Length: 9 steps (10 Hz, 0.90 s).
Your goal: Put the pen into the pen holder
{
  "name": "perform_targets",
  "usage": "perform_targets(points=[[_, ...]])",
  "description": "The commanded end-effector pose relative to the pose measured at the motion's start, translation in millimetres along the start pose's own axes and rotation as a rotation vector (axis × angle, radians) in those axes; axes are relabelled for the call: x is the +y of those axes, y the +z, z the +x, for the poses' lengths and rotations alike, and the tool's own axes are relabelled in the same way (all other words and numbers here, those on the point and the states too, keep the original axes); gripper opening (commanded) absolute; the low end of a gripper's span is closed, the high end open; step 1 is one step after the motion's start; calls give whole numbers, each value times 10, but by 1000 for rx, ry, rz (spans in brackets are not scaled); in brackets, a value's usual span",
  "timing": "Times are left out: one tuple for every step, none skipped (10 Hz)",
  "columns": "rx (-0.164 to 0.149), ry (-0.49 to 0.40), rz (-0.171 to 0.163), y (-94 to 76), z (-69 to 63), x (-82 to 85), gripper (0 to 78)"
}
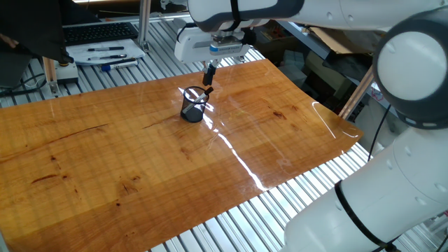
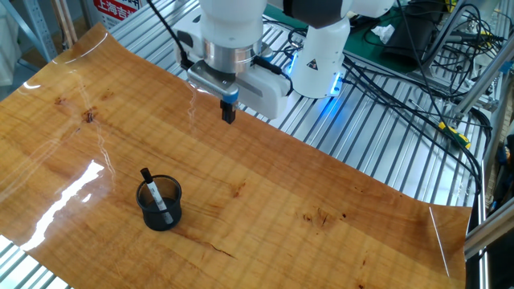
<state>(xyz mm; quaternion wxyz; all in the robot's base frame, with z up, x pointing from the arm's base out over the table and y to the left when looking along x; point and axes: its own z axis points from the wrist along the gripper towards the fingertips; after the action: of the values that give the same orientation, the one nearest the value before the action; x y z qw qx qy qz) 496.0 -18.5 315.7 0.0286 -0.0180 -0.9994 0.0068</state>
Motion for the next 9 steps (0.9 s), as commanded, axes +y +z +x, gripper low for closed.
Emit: perform_targets(points=[[-6, 9, 10, -12, 32, -6, 11], [-6, 10, 11, -12, 32, -6, 11], [-6, 9, 11, -12, 32, -6, 11], [-7, 11, 14, -12, 31, -6, 11], [-8, 11, 16, -10, 29, -8, 11], [-7, 10, 15, -10, 28, -9, 11], [-9, 14, 15, -10, 28, -9, 11], [-10, 15, 15, -10, 28, -9, 11], [-12, 15, 15, -10, 28, -9, 11]])
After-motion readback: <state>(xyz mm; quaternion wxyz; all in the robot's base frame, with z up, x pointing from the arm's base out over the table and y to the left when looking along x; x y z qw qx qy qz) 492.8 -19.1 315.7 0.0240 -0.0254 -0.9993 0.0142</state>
